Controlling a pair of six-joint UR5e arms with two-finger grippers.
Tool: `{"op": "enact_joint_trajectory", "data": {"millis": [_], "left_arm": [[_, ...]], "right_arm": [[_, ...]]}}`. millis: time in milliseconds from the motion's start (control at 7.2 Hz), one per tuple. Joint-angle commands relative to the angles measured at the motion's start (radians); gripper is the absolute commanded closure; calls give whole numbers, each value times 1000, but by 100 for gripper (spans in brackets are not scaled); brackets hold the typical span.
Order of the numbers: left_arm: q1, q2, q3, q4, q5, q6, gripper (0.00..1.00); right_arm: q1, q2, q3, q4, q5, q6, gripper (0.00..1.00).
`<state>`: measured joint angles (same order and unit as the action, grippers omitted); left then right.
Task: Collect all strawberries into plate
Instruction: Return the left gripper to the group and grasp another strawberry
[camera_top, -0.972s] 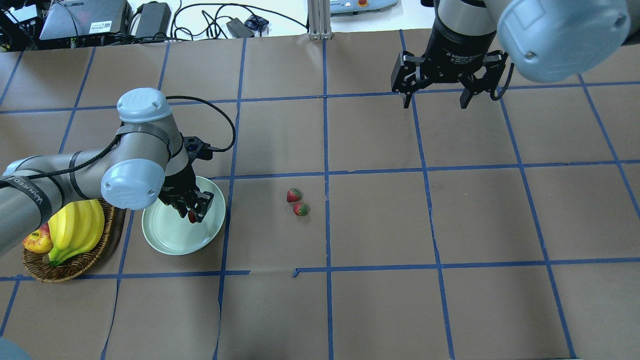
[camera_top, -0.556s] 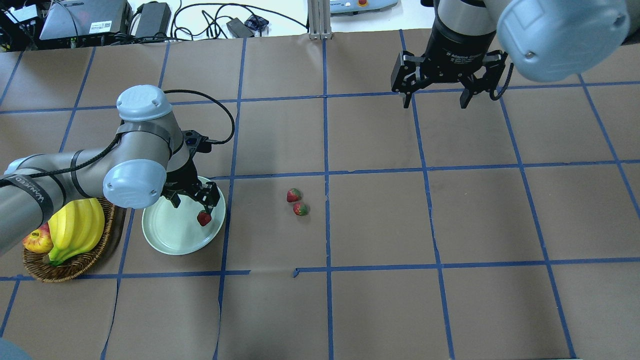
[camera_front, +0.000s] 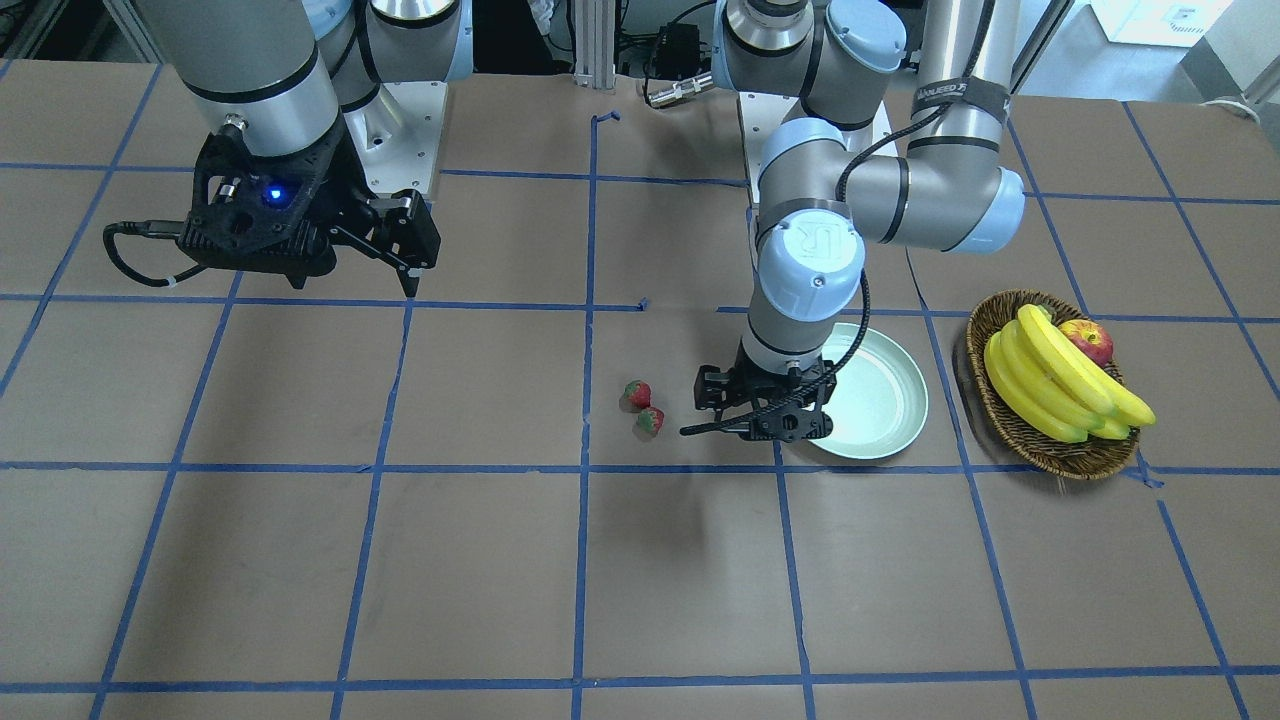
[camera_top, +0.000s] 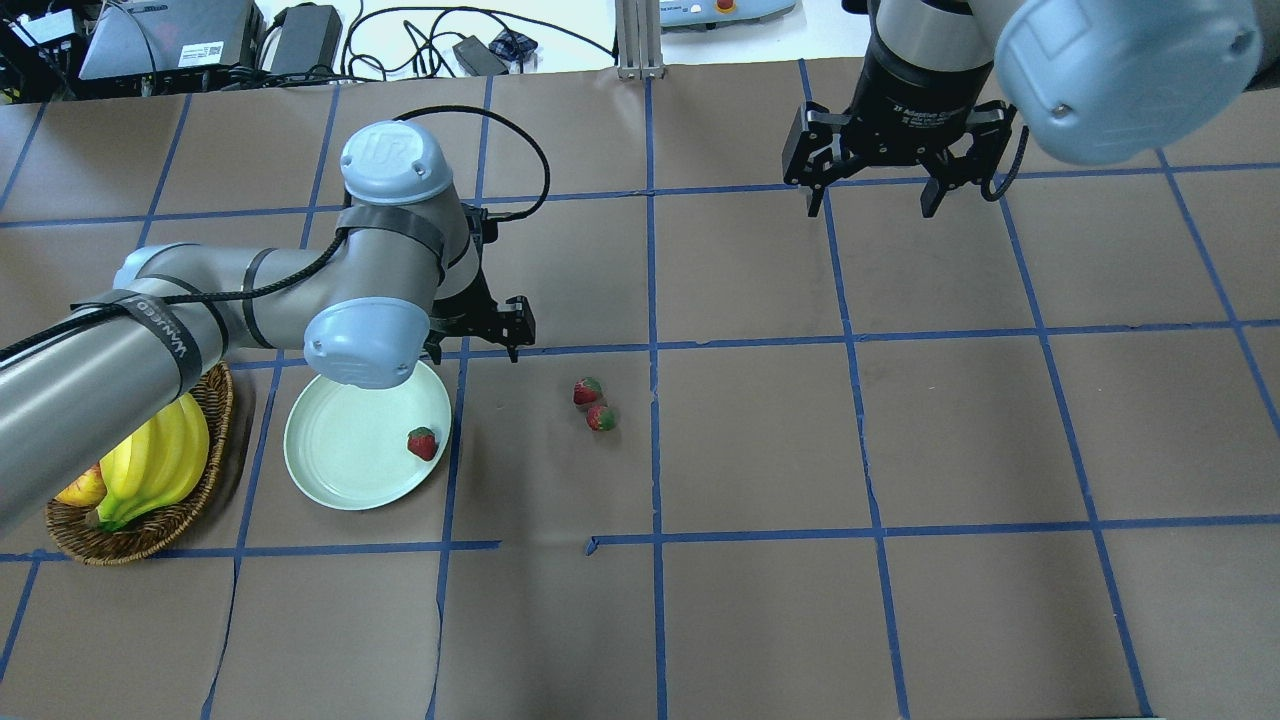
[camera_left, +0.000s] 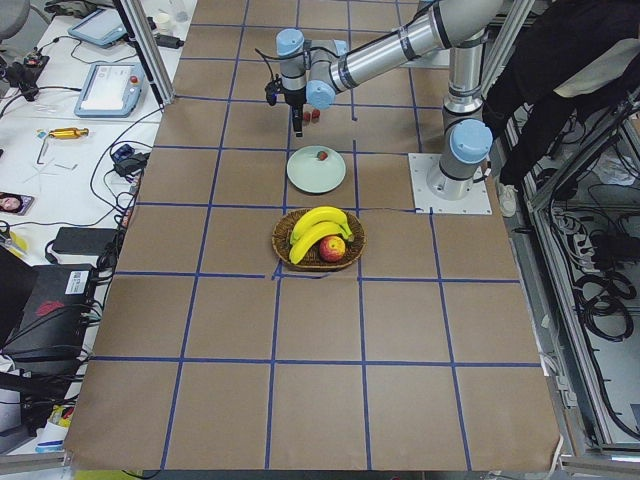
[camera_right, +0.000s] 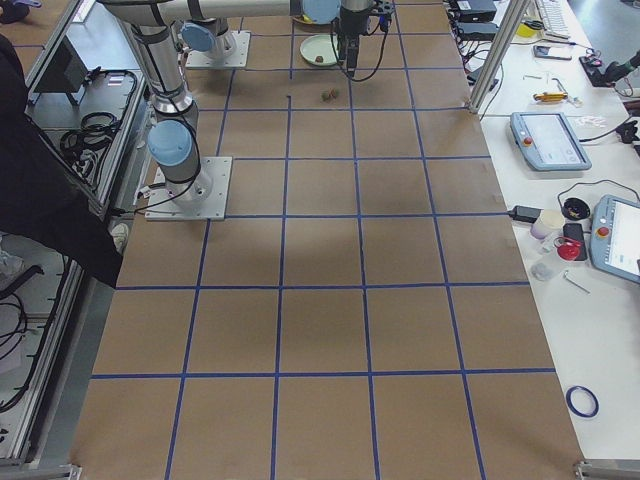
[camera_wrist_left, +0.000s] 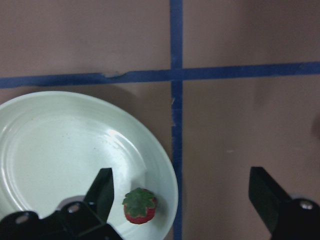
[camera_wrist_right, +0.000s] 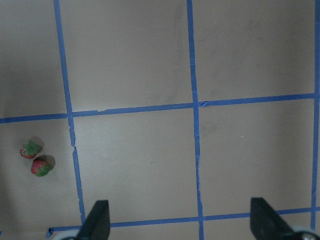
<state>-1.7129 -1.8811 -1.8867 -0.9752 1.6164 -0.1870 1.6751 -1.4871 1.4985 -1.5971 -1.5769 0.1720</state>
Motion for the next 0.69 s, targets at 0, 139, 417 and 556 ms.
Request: {"op": "enact_joint_trajectory", "data": {"millis": [0, 139, 417, 556], "left_arm": [[-82, -64, 5, 131, -56, -144, 12], [-117, -94, 5, 138, -53, -169, 17], [-139, -131, 3, 156, -55, -201, 19], [-143, -136, 1, 153, -55, -212, 24]], "right_arm": [[0, -1, 0, 0, 0, 1, 0], [0, -1, 0, 0, 0, 1, 0], [0, 1, -1, -1, 0, 1, 0], [0, 1, -1, -1, 0, 1, 0]]}}
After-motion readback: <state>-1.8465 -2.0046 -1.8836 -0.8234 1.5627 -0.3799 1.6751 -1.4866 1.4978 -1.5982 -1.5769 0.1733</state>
